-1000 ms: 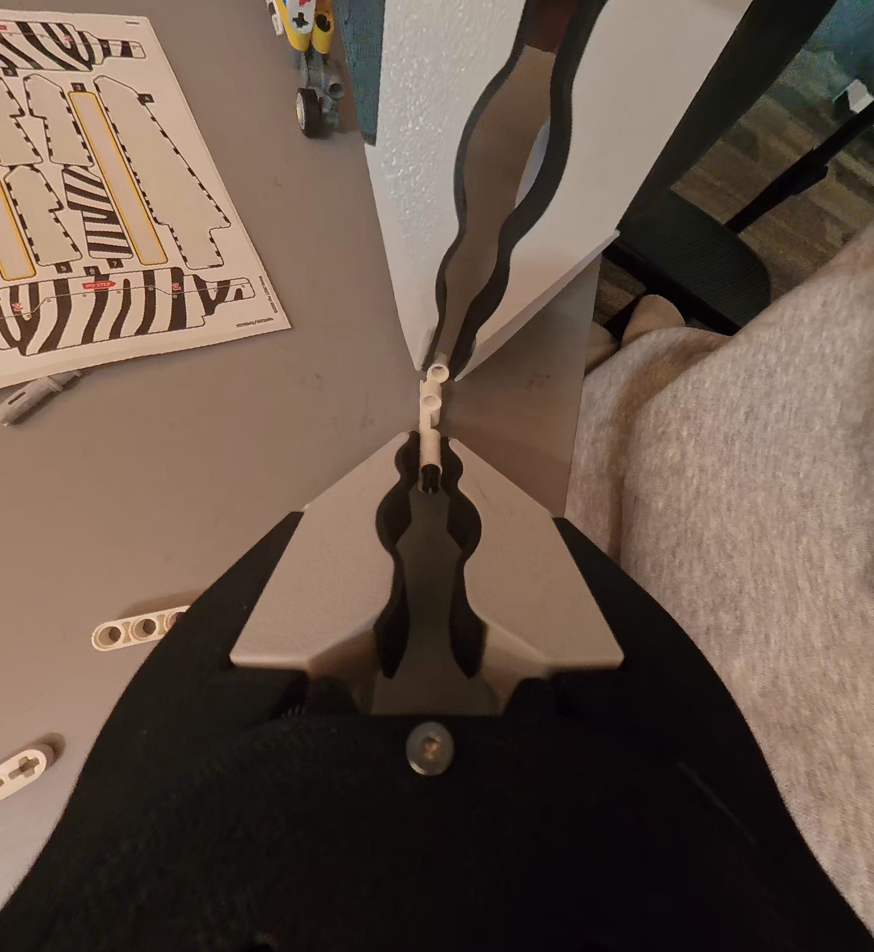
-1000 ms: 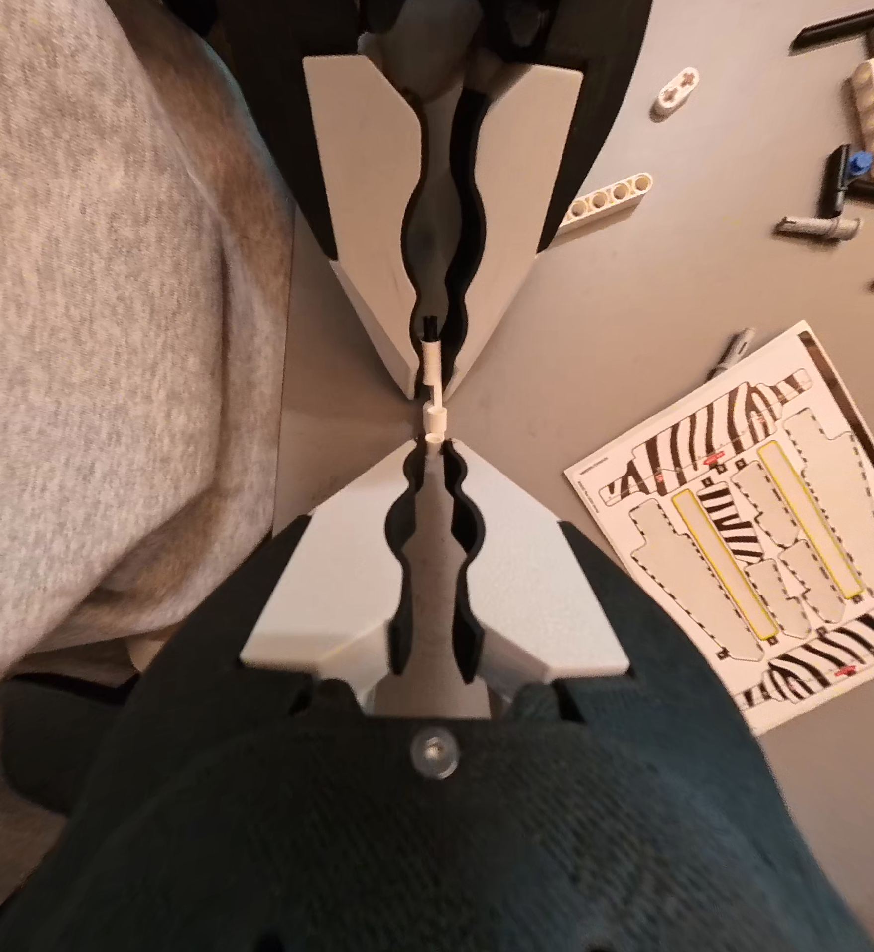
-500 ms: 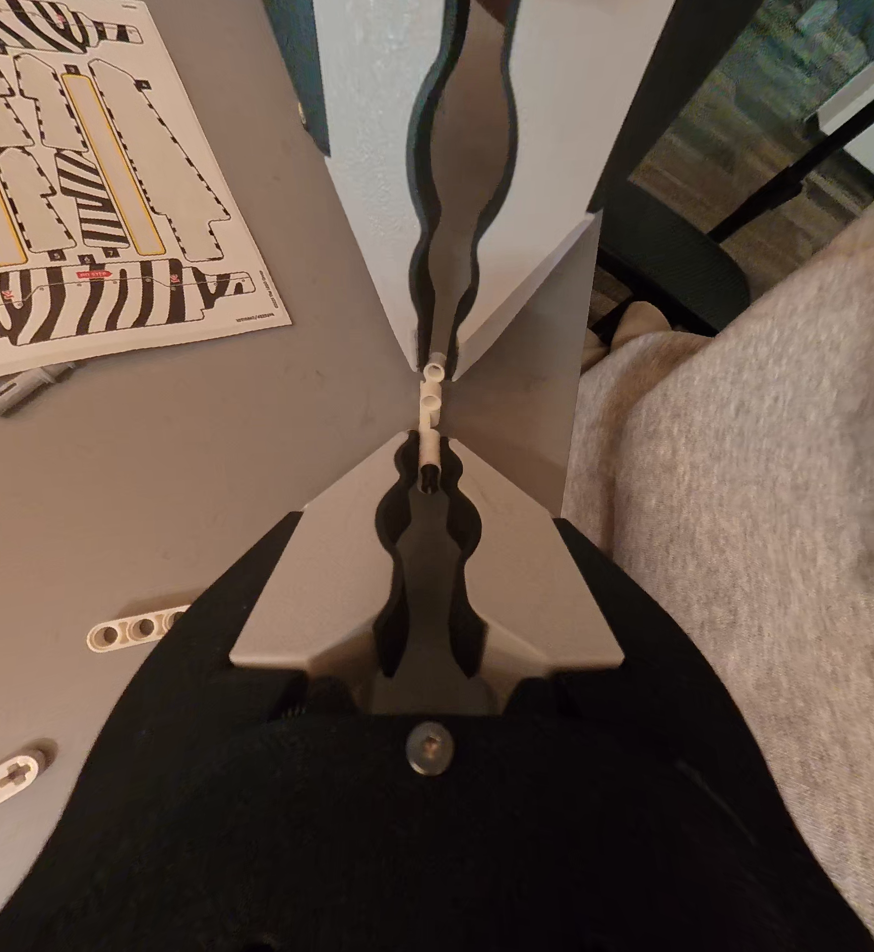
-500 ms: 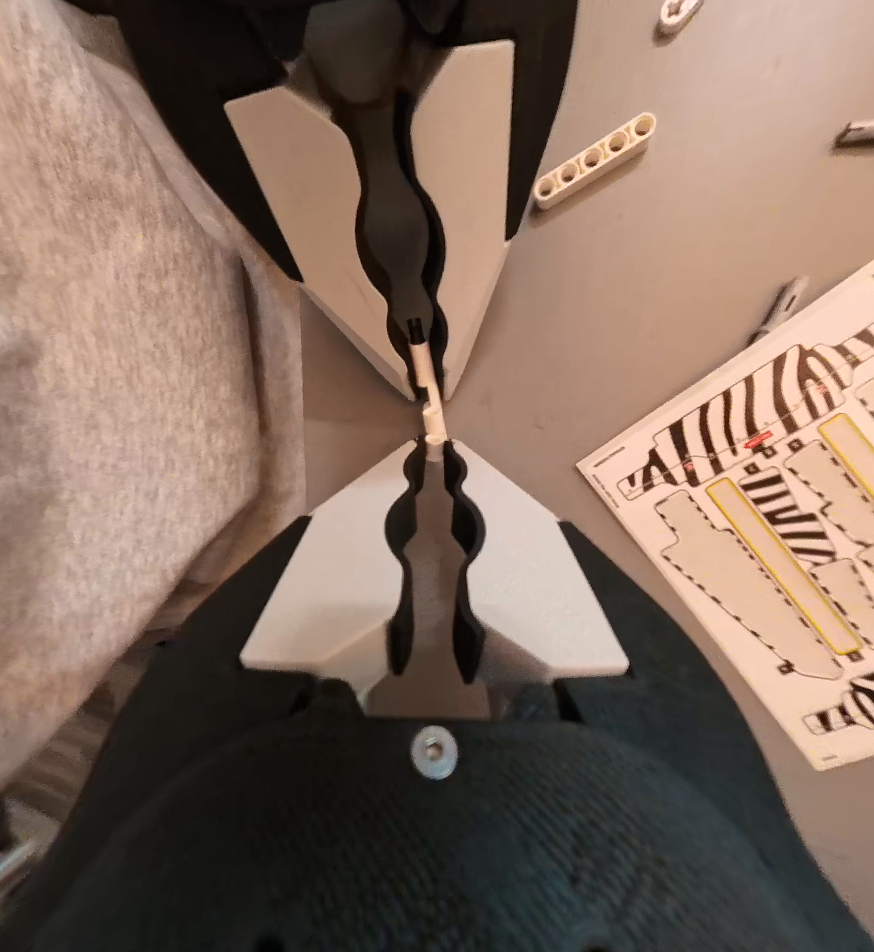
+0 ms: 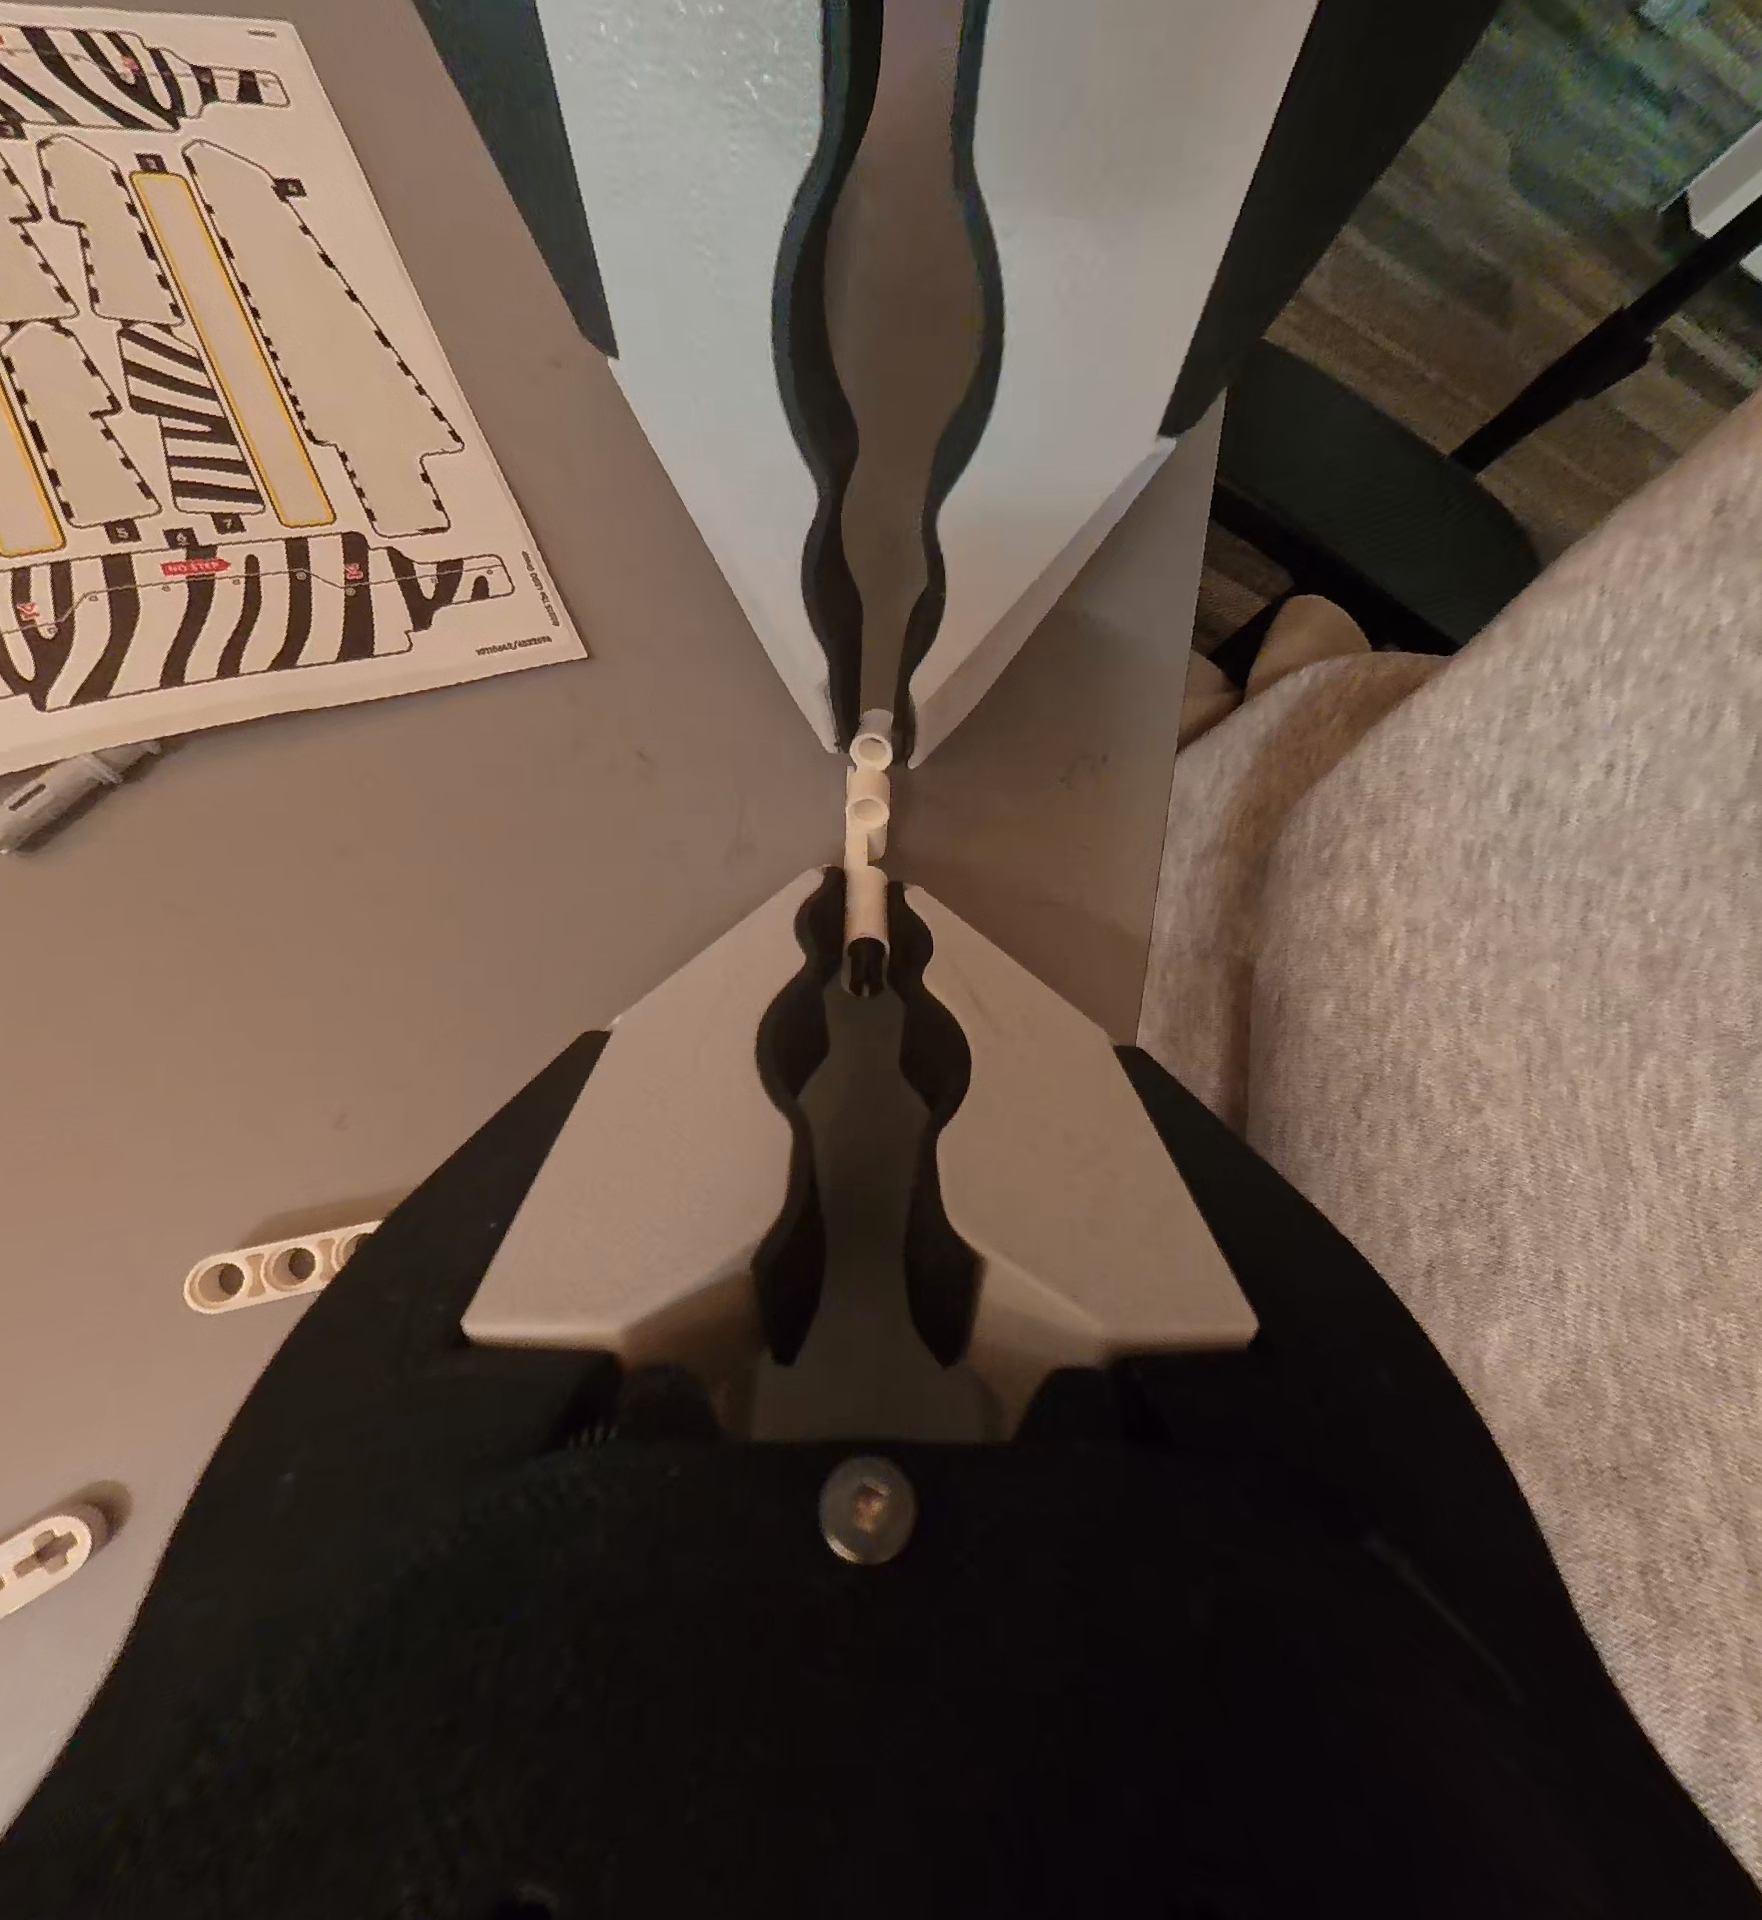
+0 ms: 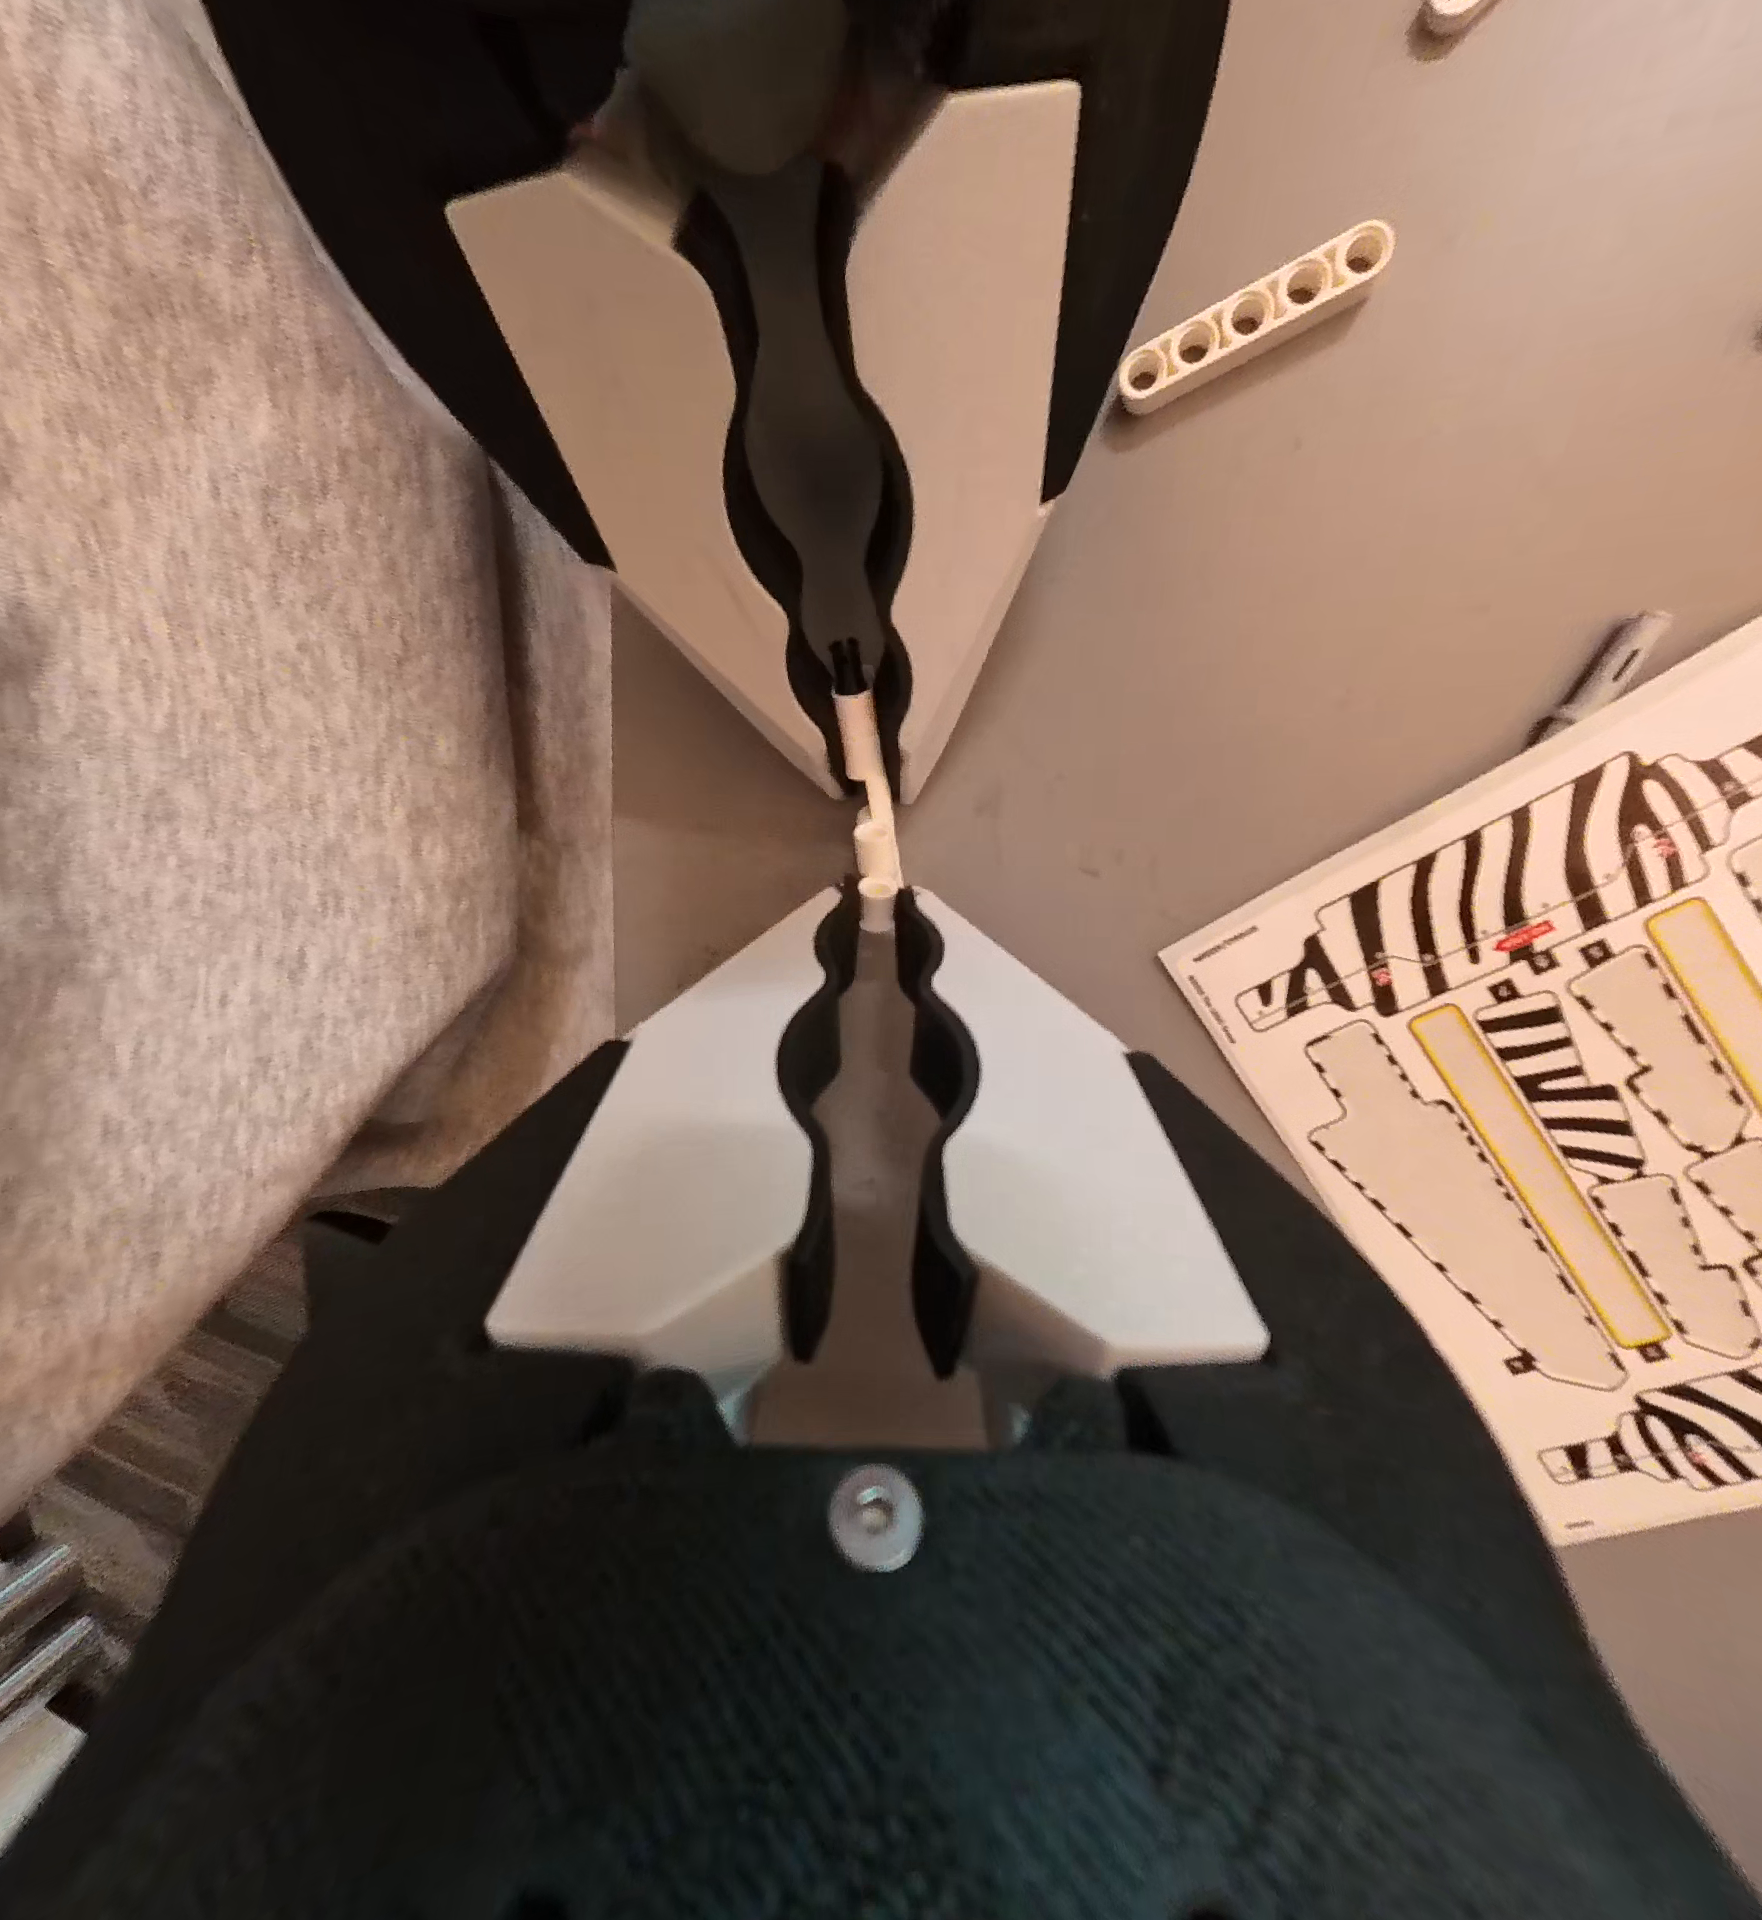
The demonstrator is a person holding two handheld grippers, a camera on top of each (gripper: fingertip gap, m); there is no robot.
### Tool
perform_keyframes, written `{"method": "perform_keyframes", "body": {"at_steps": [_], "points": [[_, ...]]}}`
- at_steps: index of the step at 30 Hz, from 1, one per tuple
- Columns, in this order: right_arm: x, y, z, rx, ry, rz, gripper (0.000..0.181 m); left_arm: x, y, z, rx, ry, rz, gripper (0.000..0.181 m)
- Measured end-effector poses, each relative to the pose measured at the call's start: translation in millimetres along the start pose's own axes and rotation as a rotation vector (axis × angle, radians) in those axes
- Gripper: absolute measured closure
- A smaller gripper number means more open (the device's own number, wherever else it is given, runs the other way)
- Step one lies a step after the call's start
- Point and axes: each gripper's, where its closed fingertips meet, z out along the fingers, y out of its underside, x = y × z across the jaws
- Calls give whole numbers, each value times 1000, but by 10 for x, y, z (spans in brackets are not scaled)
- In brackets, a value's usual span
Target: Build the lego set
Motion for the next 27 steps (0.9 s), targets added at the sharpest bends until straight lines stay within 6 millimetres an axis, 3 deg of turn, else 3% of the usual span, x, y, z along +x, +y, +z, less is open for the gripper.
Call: {"method": "perform_keyframes", "body": {"at_steps": [10, 22, 27], "points": [[19, -4, -3, 52, -83, 166, 176, -1, 0, 0, 1, 2, -2, 176], [9, 0, 9, -51, -4, -49, 176, -9, -1, -2, 3, 6, -15, 176], [12, -9, 9, 28, -104, 105, 176, -12, -3, -4, 4, 7, -19, 176]]}}
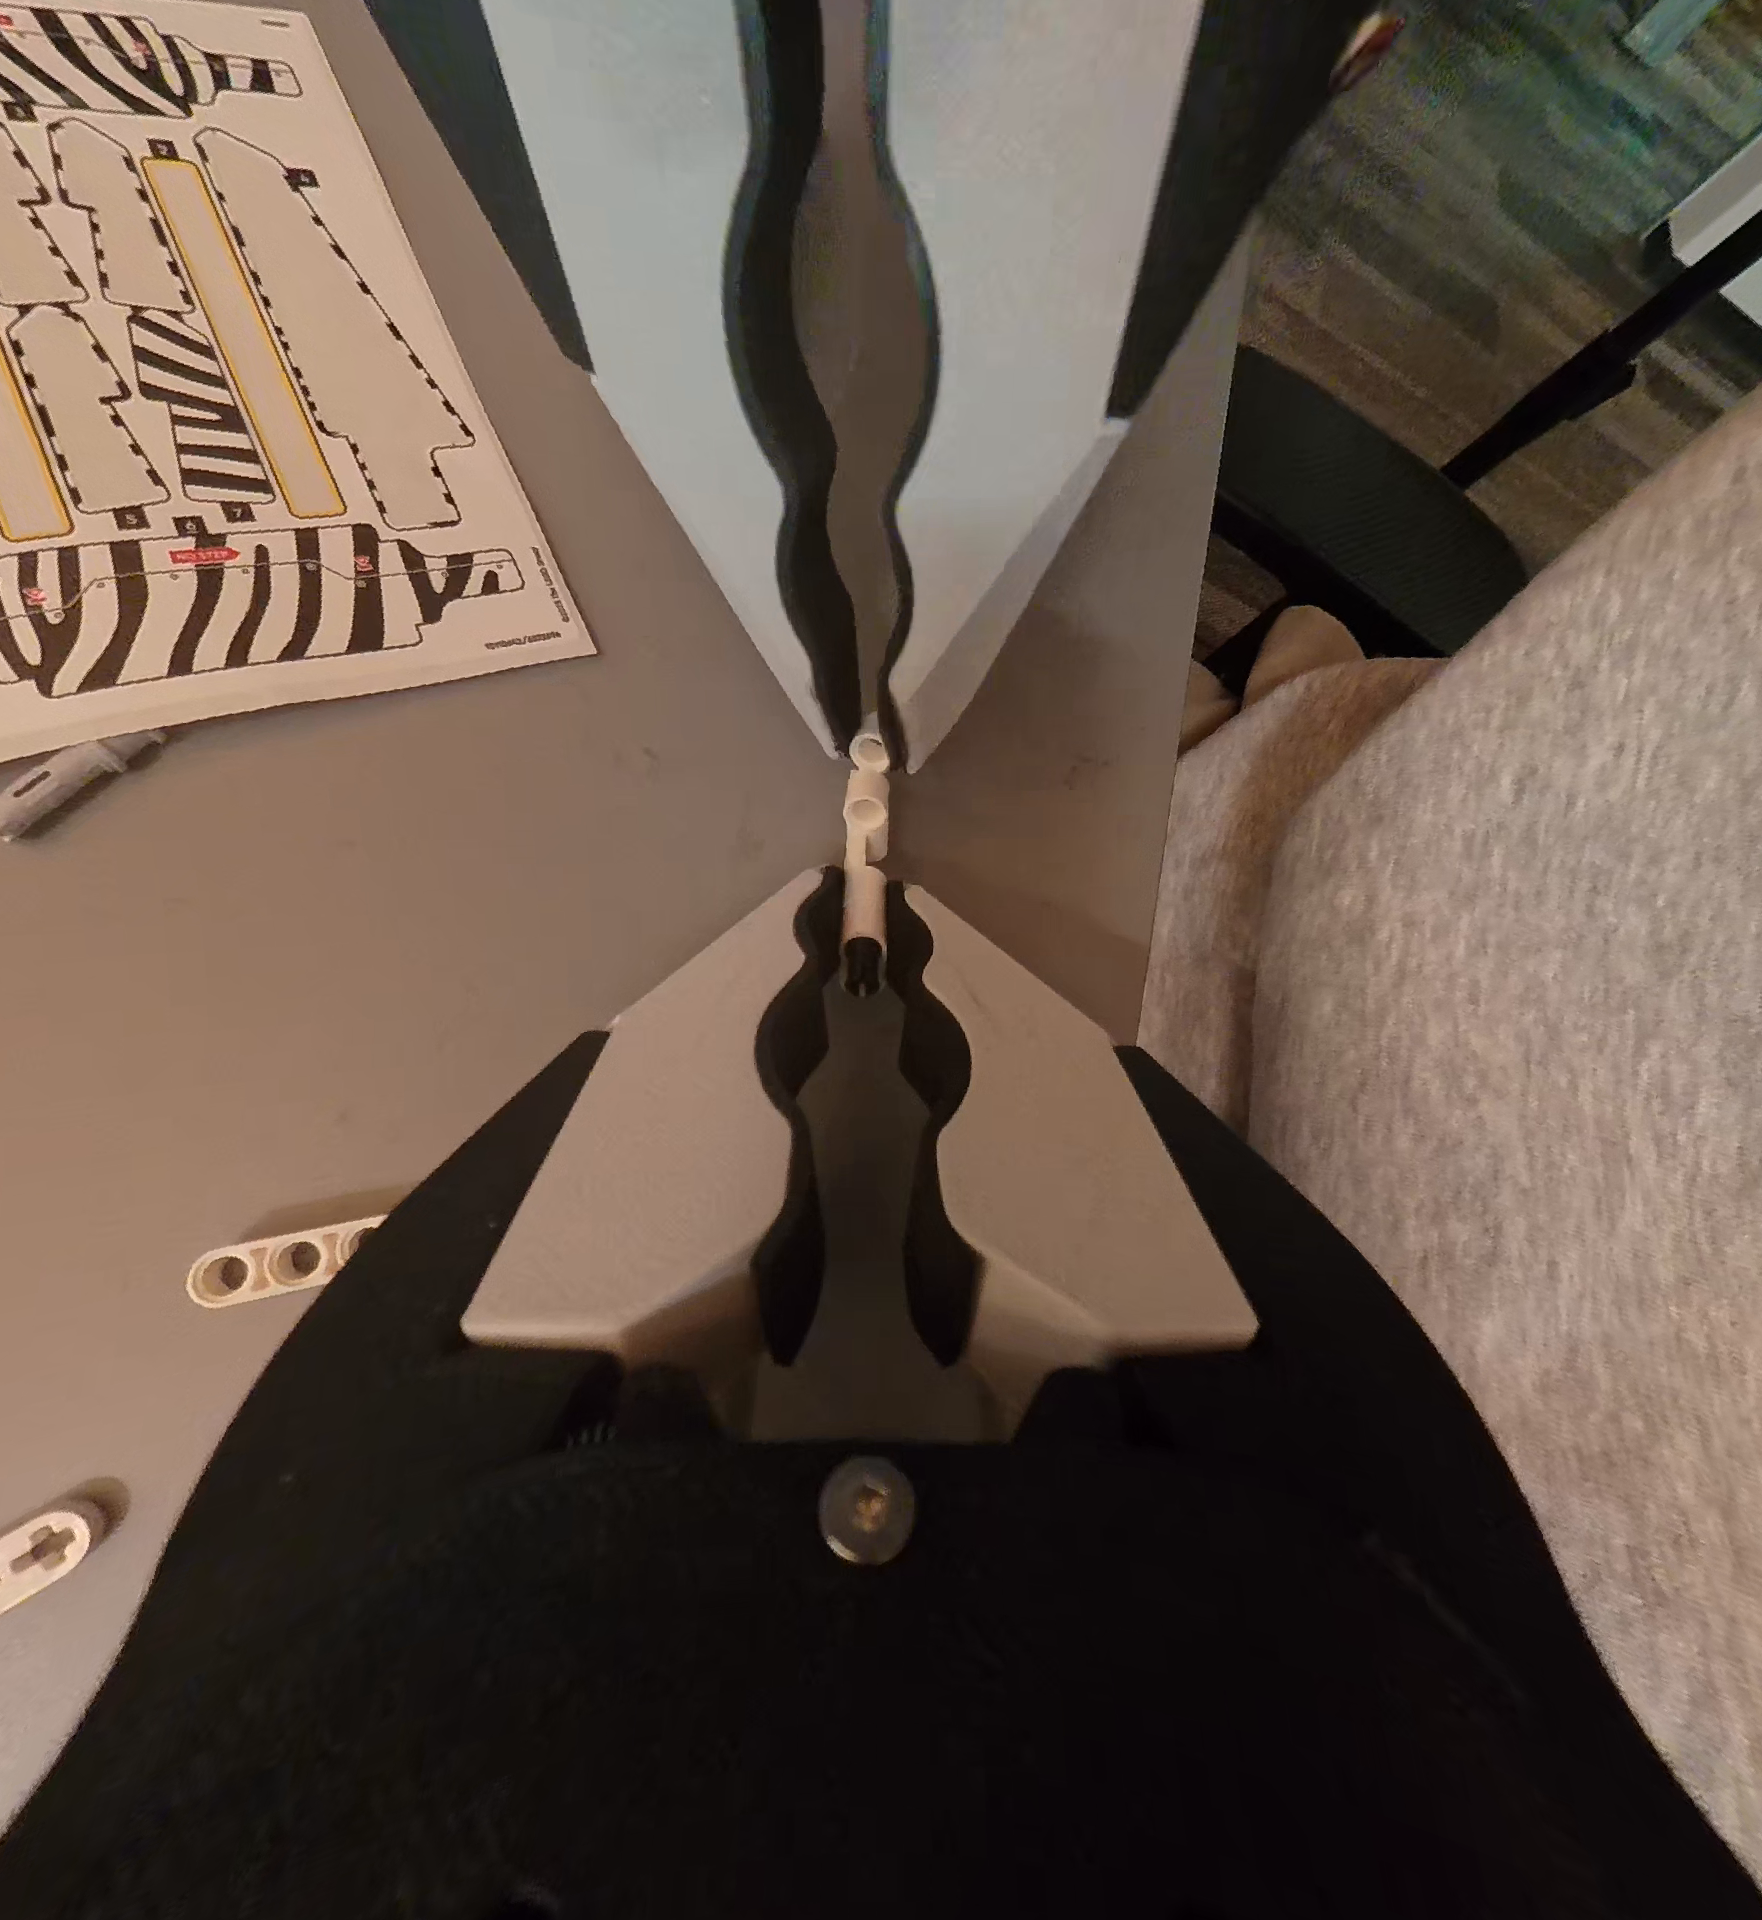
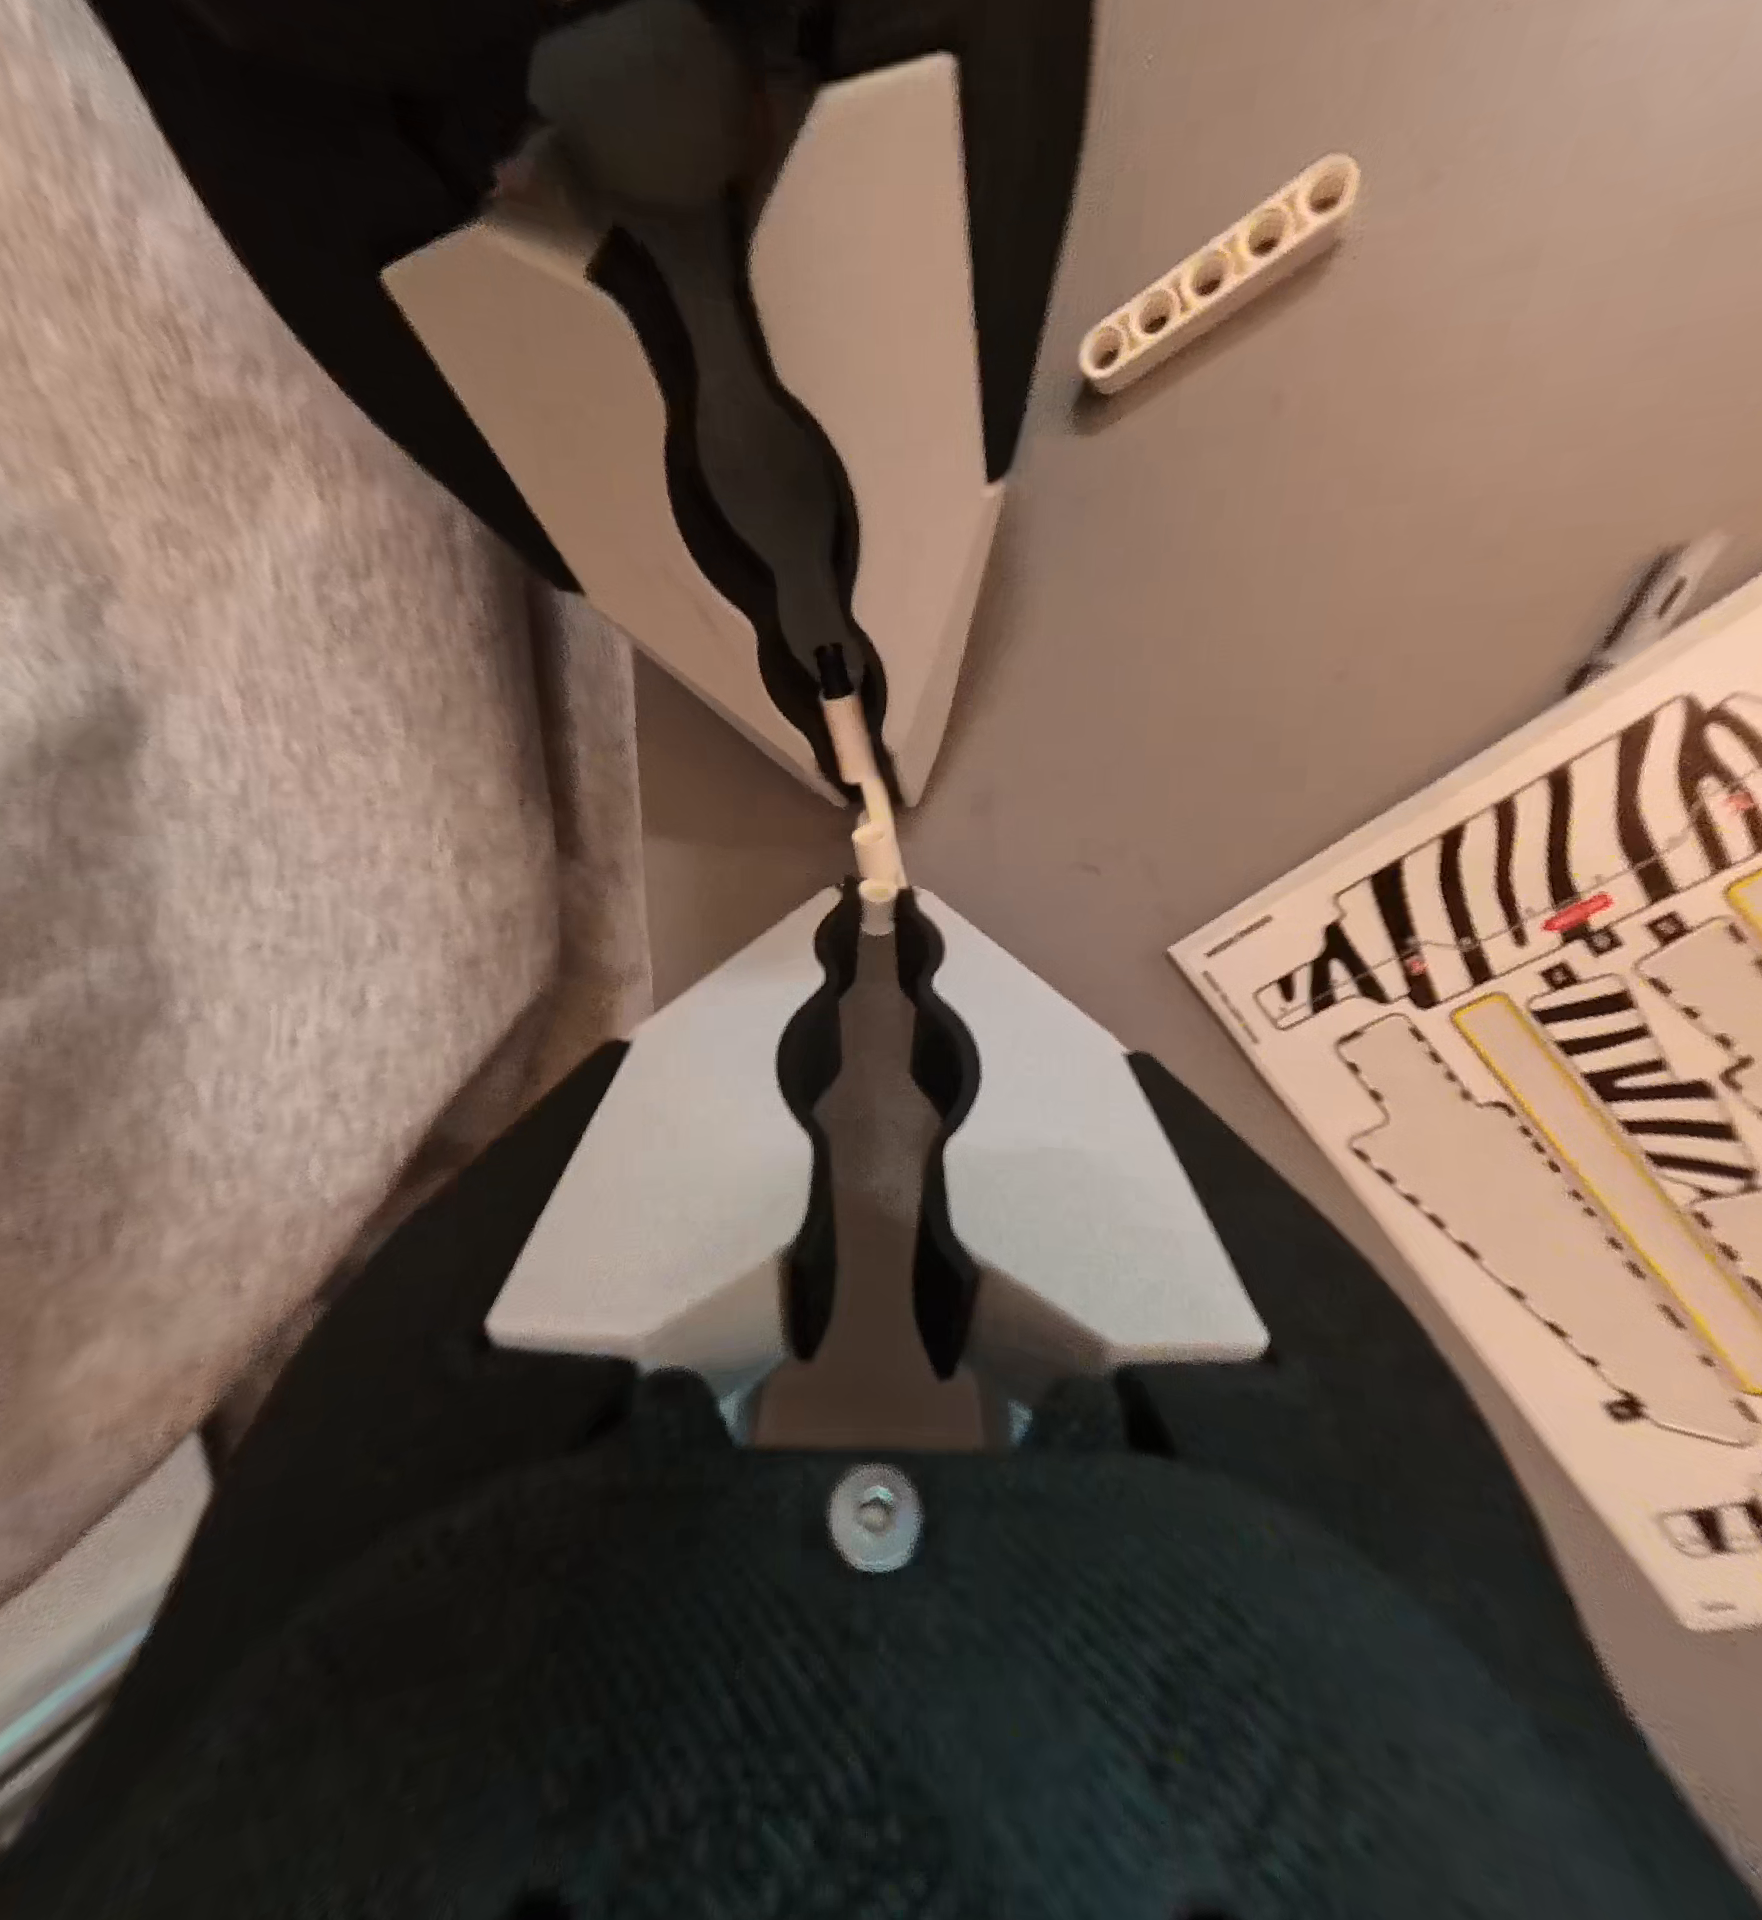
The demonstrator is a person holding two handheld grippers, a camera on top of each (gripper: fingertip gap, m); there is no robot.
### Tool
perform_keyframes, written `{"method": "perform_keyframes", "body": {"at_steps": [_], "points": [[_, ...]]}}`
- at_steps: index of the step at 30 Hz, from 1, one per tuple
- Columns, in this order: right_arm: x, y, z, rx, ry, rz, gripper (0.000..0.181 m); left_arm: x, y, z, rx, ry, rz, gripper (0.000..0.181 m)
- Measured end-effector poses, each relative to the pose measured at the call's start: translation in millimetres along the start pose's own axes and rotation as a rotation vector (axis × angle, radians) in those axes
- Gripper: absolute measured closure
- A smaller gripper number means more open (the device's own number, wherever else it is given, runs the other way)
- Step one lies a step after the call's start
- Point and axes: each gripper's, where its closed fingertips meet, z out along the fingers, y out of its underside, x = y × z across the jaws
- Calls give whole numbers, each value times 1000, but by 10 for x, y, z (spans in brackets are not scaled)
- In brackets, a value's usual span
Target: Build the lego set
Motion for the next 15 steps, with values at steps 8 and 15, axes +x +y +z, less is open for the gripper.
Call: {"method": "perform_keyframes", "body": {"at_steps": [8, 15], "points": [[-5, 8, 16, -109, 71, -47, 176, 2, 2, 0, -1, -9, 10, 176], [-60, 7, 61, -136, -62, -20, 175, 4, 23, -2, -11, -51, 66, 175]]}}
